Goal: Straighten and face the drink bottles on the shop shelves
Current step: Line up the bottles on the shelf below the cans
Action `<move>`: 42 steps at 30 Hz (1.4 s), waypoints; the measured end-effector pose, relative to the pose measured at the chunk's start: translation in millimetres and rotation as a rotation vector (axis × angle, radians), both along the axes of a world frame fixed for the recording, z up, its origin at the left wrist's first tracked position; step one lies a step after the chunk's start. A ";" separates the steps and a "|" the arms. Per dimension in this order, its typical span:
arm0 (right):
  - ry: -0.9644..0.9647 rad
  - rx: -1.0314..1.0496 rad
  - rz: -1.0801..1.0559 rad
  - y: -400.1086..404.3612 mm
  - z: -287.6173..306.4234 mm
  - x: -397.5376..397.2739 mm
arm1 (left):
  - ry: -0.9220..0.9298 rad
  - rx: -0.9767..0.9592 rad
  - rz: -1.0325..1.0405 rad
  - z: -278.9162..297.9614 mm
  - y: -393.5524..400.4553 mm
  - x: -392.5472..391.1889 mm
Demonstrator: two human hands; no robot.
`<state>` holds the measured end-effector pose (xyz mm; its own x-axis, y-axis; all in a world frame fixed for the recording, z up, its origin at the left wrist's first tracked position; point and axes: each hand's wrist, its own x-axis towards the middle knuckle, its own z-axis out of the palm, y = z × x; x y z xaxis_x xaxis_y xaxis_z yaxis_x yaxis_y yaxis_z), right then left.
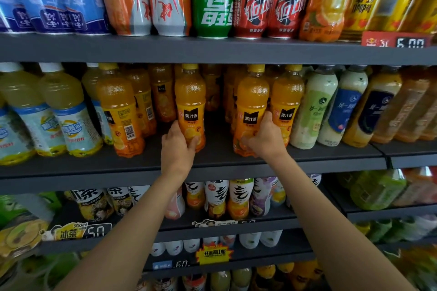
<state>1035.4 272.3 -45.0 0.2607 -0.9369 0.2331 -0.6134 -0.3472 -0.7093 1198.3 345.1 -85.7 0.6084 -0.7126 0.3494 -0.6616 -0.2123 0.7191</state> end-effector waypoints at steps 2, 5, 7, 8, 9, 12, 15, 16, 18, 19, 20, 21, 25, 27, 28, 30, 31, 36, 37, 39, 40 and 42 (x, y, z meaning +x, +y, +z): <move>0.003 -0.008 -0.010 -0.7 -0.8 -0.3 | 0.008 0.002 -0.001 0.9 -0.5 0.1; 0.045 -0.109 -0.068 5.2 -4.8 0.7 | 0.031 -0.004 0.001 -0.1 -1.6 1.5; 0.004 -0.210 -0.148 16.8 -8.0 -0.5 | 0.032 -0.024 0.003 -1.6 -1.9 1.2; -0.040 -0.284 -0.171 23.5 -9.4 -0.2 | 0.042 -0.030 0.016 -2.1 -1.6 0.8; -0.082 -0.365 -0.169 30.0 -9.4 1.0 | 0.056 -0.030 0.033 -1.7 -2.0 0.8; -0.128 -0.466 -0.004 43.2 -5.8 16.2 | 0.071 -0.024 0.036 2.8 -4.7 2.2; -0.102 -0.397 0.149 39.0 -9.4 44.4 | 0.032 0.022 0.044 6.6 -0.7 5.1; -0.114 -0.353 0.161 34.3 -12.0 55.1 | 0.012 0.031 0.060 6.7 3.5 8.2; -0.152 -0.245 0.152 21.5 -17.9 76.8 | -0.020 0.031 0.095 6.7 14.0 19.3; -0.172 -0.198 0.141 13.8 -20.0 87.9 | -0.026 0.033 0.114 7.2 19.5 26.7; -0.189 -0.152 0.130 5.5 -20.5 98.9 | -0.027 0.042 0.132 8.6 24.3 34.1; -0.208 -0.106 0.118 -2.7 -19.9 110.1 | -0.027 0.058 0.142 10.0 28.4 40.9; -0.244 0.048 0.056 -34.6 -11.4 154.7 | -0.036 0.111 0.108 13.1 30.6 55.4; -0.247 0.090 0.046 -48.1 -11.1 172.6 | -0.044 0.114 0.099 11.5 28.6 58.1; -0.251 0.123 0.046 -52.8 -11.6 179.9 | -0.047 0.110 0.096 10.2 27.9 59.8; -0.269 0.189 0.026 -57.9 -13.6 190.1 | -0.061 0.096 0.087 7.9 27.7 62.9; -0.276 0.198 0.011 -57.8 -15.0 192.9 | -0.068 0.090 0.085 6.6 28.3 64.0; -0.234 0.113 -0.138 -42.9 -23.0 183.7 | -0.083 0.059 0.058 3.6 29.3 65.8; -0.240 0.103 -0.179 -41.9 -24.2 177.9 | -0.082 0.059 0.056 3.9 29.4 65.9; -0.268 0.103 -0.251 -43.3 -24.9 164.4 | -0.078 0.062 0.052 4.6 30.0 65.0; -0.281 0.109 -0.275 -46.1 -24.6 158.9 | -0.076 0.061 0.050 4.8 30.1 64.3; -0.296 0.124 -0.302 -51.2 -23.7 151.3 | -0.073 0.061 0.048 5.4 30.6 63.1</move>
